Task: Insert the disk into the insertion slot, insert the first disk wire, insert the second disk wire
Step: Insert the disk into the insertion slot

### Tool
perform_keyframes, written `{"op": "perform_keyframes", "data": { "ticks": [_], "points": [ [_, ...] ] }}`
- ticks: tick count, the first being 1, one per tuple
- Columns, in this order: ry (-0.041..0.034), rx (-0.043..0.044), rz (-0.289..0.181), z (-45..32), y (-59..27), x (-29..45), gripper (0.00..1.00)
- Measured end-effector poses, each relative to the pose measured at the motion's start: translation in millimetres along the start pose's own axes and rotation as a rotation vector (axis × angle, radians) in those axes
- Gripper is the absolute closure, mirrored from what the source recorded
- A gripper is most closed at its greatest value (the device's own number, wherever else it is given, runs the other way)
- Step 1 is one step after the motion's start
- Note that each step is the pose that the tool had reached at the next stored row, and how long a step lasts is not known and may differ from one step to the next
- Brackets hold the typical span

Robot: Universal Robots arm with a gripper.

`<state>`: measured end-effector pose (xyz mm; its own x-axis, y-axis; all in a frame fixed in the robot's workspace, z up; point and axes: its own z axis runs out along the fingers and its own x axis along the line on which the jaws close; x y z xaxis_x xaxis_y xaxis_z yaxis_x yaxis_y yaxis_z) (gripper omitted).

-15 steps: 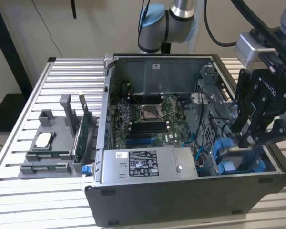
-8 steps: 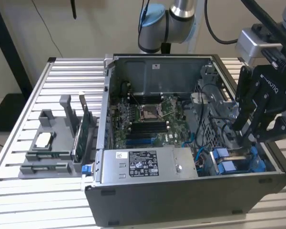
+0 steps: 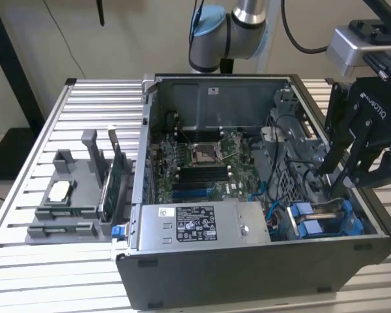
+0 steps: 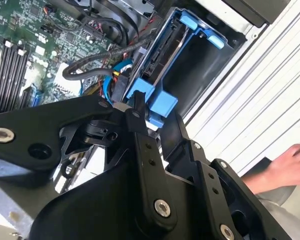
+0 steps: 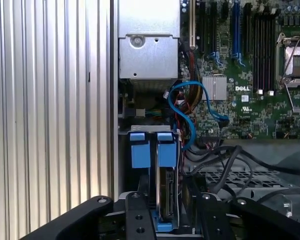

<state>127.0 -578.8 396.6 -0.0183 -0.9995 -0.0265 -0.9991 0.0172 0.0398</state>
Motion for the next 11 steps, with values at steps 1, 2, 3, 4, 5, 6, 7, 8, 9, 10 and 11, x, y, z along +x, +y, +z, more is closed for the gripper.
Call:
{"op": "perform_keyframes", "data": {
  "ticks": [1,2,3,4,5,6,7,8,9,10,11],
  "points": [
    [-0.0001,0.0,0.0,-0.1,0.0,0.0,0.6],
    [-0.0001,0.0,0.0,-0.1,0.0,0.0,0.6],
    [-0.0001,0.0,0.0,-0.1,0.0,0.0,0.6],
    [-0.0002,0.0,0.0,-0.1,0.0,0.0,0.6],
    [0.0,0.0,0.0,-0.2,0.0,-0.2,0.6],
    [0.0004,0.0,0.0,-0.4,0.0,-1.2,0.6],
    [0.0002,0.0,0.0,-0.2,0.0,-2.6,0.6],
    [0.0,0.0,0.0,-0.1,0.0,-4.3,0.6],
    [0.0001,0.0,0.0,0.0,0.1,-6.2,0.6],
    [0.0001,0.0,0.0,0.0,0.1,-8.2,0.6],
    [0.0,0.0,0.0,0.1,0.2,-10.1,0.6]
  ]
}}
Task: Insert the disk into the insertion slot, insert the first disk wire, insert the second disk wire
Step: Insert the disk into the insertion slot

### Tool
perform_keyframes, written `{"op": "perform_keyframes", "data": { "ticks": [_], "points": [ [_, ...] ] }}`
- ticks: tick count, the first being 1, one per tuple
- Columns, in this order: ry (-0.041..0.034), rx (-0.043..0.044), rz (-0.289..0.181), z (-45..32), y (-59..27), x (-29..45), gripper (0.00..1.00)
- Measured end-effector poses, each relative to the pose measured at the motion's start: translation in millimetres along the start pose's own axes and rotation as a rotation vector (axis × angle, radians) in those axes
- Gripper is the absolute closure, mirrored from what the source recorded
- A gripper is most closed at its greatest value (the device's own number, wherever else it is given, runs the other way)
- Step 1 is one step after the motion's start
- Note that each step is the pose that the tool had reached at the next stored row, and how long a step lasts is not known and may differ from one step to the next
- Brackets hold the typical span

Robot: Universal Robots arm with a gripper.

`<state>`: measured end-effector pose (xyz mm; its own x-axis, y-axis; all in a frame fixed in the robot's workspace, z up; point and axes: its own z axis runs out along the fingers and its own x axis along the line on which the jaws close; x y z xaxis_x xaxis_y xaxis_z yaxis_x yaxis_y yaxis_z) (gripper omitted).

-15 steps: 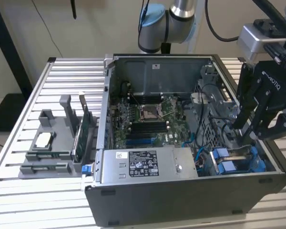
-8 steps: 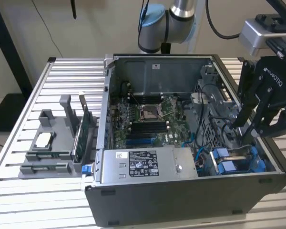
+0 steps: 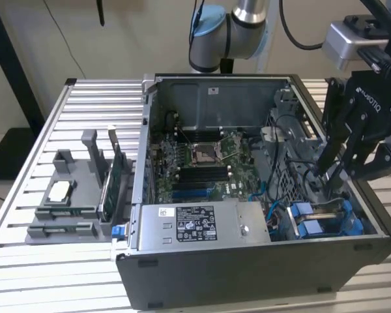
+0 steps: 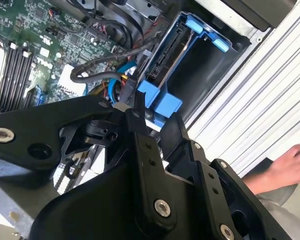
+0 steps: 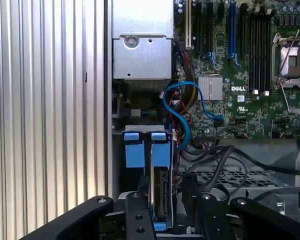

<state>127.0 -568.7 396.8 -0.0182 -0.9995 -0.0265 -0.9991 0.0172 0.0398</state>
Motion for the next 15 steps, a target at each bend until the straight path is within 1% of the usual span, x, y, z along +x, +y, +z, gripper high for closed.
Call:
{"op": "perform_keyframes", "data": {
  "ticks": [3,6,8,15],
  "points": [
    [0.0,0.0006,0.0,0.2,0.5,-4.9,0.6],
    [0.0001,0.0085,-0.006,1.8,2.2,-7.9,0.6],
    [0.0005,0.0125,-0.02,3.3,2.6,-9.0,0.6],
    [0.0019,0.0295,-0.068,7.0,3.7,-10.3,0.6]
  ]
}}
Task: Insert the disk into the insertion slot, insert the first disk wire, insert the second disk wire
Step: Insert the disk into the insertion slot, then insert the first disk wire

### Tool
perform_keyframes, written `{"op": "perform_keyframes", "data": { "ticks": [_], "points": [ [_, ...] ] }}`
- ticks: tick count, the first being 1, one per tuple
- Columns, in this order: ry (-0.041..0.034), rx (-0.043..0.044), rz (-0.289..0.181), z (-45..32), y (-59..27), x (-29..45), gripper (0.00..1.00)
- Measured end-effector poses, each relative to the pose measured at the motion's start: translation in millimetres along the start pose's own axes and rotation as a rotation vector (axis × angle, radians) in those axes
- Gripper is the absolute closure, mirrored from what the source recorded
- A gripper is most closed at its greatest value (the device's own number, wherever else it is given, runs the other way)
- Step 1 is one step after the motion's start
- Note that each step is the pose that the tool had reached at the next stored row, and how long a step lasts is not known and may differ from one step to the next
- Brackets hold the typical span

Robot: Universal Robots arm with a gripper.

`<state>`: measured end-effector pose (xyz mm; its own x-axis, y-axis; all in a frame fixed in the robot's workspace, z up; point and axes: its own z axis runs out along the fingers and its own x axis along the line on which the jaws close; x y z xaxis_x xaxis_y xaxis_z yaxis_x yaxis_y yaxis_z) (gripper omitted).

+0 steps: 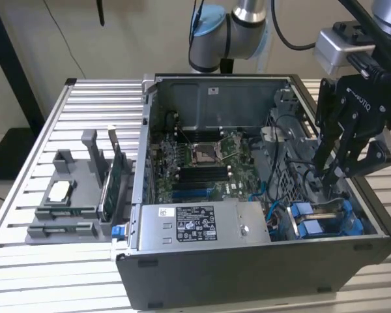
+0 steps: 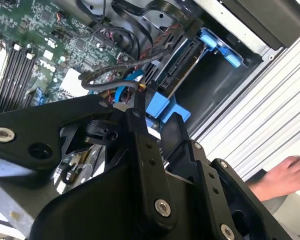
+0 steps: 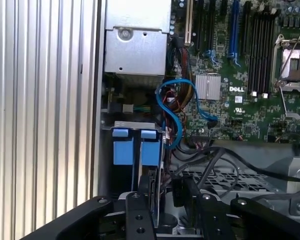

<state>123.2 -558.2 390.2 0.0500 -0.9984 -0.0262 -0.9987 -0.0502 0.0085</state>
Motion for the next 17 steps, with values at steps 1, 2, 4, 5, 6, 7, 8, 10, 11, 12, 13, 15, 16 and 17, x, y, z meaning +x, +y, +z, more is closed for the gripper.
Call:
{"op": "perform_keyframes", "data": {
  "ticks": [1,2,4,5,6,7,8,10,11,12,13,15,16,17],
  "points": [
    [0.0002,0.0028,-0.005,0.3,0.3,0.0,0.6],
    [0.0004,0.0056,-0.009,0.5,0.6,-0.1,0.6],
    [0.0007,0.008,-0.011,0.5,0.8,-0.1,0.6],
    [0.0007,0.0081,-0.011,0.6,0.8,-0.1,0.6],
    [0.0008,0.0081,-0.011,0.5,0.8,-0.1,0.6],
    [0.0007,0.0081,-0.011,0.6,0.8,-0.1,0.6],
    [0.0006,0.0084,-0.011,0.8,1.1,-0.1,0.6],
    [0.0006,0.0098,-0.011,1.2,1.8,-0.2,0.6],
    [0.0006,0.0111,-0.011,1.5,2.4,-0.2,0.6],
    [0.0005,0.0126,-0.011,1.9,3.0,-0.2,0.6],
    [0.0,0.0146,-0.011,2.4,3.8,-0.2,0.6],
    [-0.0017,0.0186,-0.012,3.2,5.6,-0.4,0.6],
    [-0.0034,0.02,-0.012,3.2,6.3,-0.4,0.6],
    [-0.0078,0.0209,-0.012,3.2,6.9,-0.5,0.6]
  ]
}}
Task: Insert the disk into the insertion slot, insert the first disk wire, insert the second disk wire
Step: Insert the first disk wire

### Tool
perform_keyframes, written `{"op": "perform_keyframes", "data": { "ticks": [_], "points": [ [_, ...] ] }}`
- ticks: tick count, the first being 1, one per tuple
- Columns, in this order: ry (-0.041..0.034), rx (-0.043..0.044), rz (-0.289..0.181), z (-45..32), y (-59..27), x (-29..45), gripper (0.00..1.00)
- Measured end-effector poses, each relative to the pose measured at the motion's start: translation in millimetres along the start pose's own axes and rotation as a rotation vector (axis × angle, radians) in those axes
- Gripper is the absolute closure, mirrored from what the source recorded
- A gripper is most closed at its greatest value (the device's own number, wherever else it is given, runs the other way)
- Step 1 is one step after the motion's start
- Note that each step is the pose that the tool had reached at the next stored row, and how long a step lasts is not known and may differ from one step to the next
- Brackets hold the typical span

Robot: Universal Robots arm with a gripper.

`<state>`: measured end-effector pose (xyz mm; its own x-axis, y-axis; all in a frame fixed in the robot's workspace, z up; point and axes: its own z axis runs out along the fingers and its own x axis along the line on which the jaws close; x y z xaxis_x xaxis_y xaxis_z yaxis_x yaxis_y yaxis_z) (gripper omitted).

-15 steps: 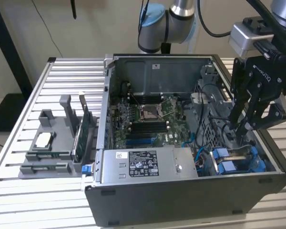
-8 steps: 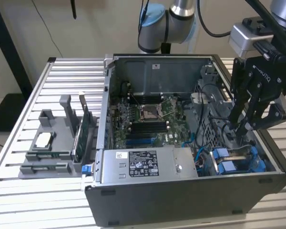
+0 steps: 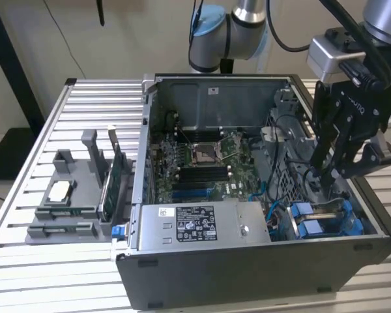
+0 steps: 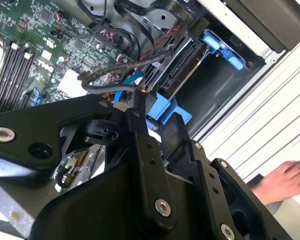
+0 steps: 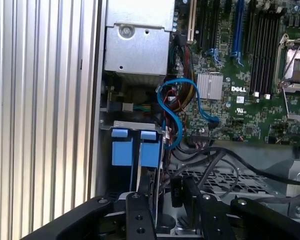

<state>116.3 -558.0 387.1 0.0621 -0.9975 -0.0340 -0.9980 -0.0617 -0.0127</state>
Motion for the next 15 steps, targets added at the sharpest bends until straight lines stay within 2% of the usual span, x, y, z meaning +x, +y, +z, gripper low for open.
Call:
{"op": "perform_keyframes", "data": {
  "ticks": [2,3,7,11,12,13,15],
  "points": [
    [-0.0137,0.0029,-0.004,0.4,1.1,-0.2,0.6],
    [-0.0173,0.0046,-0.009,0.6,1.3,-0.3,0.6],
    [-0.0208,0.0101,-0.038,1.2,1.3,-0.5,0.6],
    [-0.0231,0.0197,-0.07,1.0,1.3,-0.5,0.6],
    [-0.0287,0.022,-0.076,1.2,1.3,-0.5,0.6],
    [-0.0392,0.0247,-0.08,1.2,1.3,-0.5,0.6],
    [-0.0703,0.0307,-0.084,1.3,1.4,-0.5,0.62]
  ]
}}
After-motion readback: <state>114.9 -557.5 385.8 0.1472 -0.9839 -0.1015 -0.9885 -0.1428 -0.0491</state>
